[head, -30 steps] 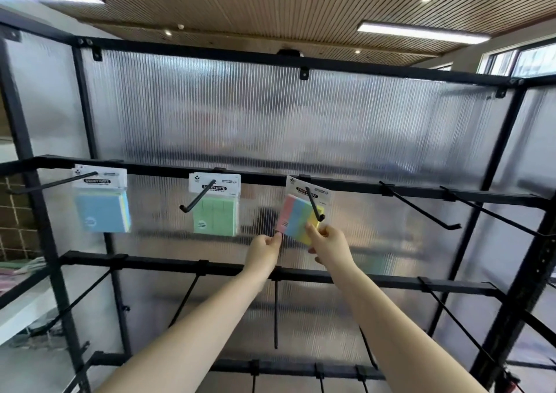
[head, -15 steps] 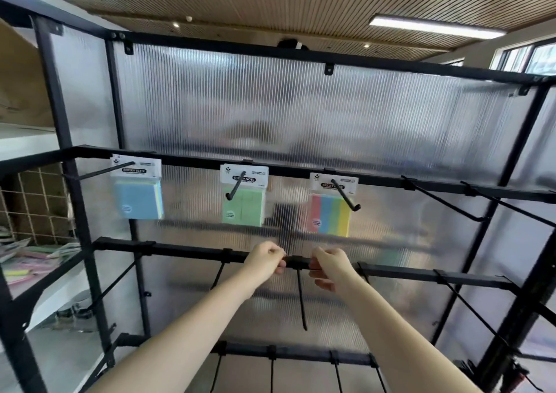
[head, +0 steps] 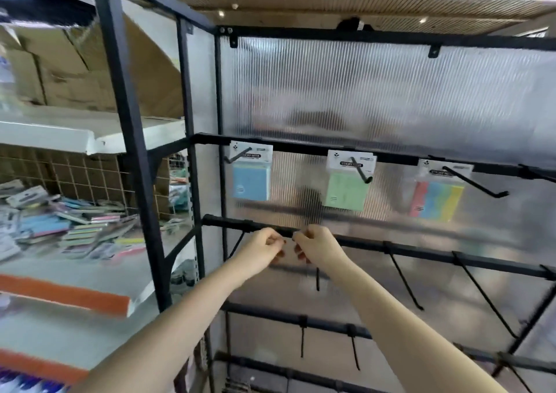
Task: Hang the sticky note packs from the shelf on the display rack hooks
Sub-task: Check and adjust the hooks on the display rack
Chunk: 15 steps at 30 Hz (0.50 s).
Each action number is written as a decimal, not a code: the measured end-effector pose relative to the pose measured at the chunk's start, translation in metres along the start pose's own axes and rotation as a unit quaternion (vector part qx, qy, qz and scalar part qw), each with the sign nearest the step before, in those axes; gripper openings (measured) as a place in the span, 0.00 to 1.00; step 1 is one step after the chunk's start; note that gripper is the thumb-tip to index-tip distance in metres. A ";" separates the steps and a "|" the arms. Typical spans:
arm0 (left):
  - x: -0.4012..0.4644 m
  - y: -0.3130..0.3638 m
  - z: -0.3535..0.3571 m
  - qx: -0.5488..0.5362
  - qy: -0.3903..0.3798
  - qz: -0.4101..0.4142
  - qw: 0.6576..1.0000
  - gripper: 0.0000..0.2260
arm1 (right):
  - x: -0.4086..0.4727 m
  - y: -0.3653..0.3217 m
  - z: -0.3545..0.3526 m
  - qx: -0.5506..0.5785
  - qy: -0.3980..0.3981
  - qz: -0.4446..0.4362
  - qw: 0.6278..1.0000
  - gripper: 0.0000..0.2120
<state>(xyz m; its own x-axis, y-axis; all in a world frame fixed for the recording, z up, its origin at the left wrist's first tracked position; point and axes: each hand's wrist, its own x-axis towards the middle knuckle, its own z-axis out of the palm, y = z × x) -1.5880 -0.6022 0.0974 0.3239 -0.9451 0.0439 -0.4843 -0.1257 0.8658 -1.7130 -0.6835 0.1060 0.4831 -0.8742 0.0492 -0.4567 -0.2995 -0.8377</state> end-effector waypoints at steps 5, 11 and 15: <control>-0.038 -0.046 -0.073 0.001 0.024 -0.026 0.999 0.06 | -0.025 -0.052 0.083 -0.017 -0.047 -0.053 0.997 0.10; -0.091 -0.110 -0.145 -0.011 0.106 -0.074 0.992 0.07 | -0.045 -0.097 0.176 -0.031 -0.130 -0.090 0.987 0.10; -0.123 -0.151 -0.193 -0.030 0.209 -0.147 0.966 0.09 | -0.049 -0.124 0.233 -0.038 -0.177 -0.120 0.976 0.09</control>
<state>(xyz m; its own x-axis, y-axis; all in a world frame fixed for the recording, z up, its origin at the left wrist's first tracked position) -1.3977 -0.4087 0.0575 0.7467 -0.6649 -0.0217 -0.2771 -0.3406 0.8984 -1.5059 -0.5147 0.0811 0.8046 -0.5927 0.0360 -0.3464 -0.5177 -0.7823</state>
